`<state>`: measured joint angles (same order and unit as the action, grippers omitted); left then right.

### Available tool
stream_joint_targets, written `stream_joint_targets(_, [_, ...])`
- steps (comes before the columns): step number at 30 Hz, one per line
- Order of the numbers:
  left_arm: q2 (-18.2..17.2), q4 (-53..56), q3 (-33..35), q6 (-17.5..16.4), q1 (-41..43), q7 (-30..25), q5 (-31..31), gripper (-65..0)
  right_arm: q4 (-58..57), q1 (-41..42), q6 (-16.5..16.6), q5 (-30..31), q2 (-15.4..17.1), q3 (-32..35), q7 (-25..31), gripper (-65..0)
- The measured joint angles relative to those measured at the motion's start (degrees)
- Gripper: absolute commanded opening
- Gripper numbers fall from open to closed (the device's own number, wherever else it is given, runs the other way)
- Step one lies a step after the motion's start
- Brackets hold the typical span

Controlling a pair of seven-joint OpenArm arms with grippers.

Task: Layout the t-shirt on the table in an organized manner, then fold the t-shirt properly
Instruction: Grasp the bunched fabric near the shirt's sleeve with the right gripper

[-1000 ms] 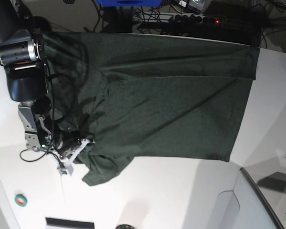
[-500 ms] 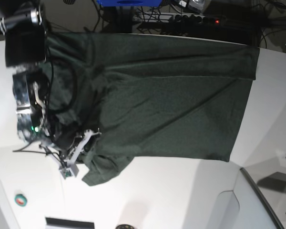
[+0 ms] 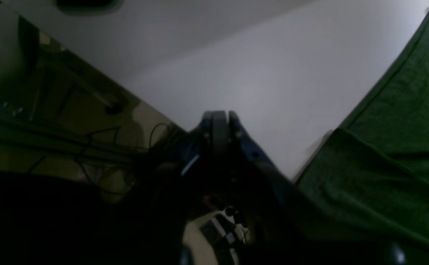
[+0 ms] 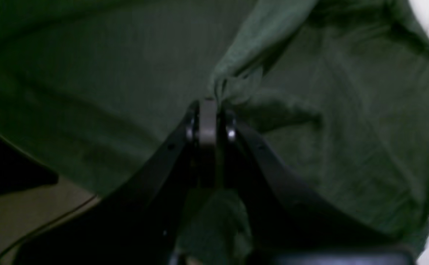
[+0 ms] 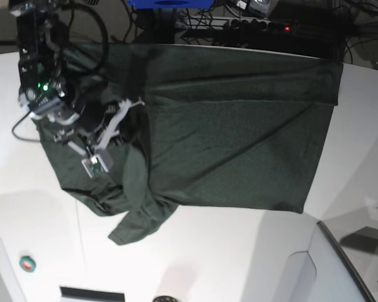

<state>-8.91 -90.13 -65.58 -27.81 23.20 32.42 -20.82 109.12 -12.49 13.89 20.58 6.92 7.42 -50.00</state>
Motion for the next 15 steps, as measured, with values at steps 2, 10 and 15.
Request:
stream_joint_targets(2, [-0.07,0.00,1.90,-0.33,-0.13,0.00,-0.15,-65.0,0.00,-1.77,0.07,-0.04,0.00,0.00,0.37,-64.7])
stream_joint_targets(10, [-0.15,0.00,4.31,0.33,-0.26,-0.02,-0.24,-65.0,-1.07,-7.74,4.59,0.04,-0.20,0.00,0.15,-62.6])
stream_joint_targets(15, [-0.17,0.00,4.46,-0.20,-0.20,-0.02,-0.22,-65.0,-3.72,-8.66,4.70,0.02,-0.66,-0.02,-1.07,-42.3])
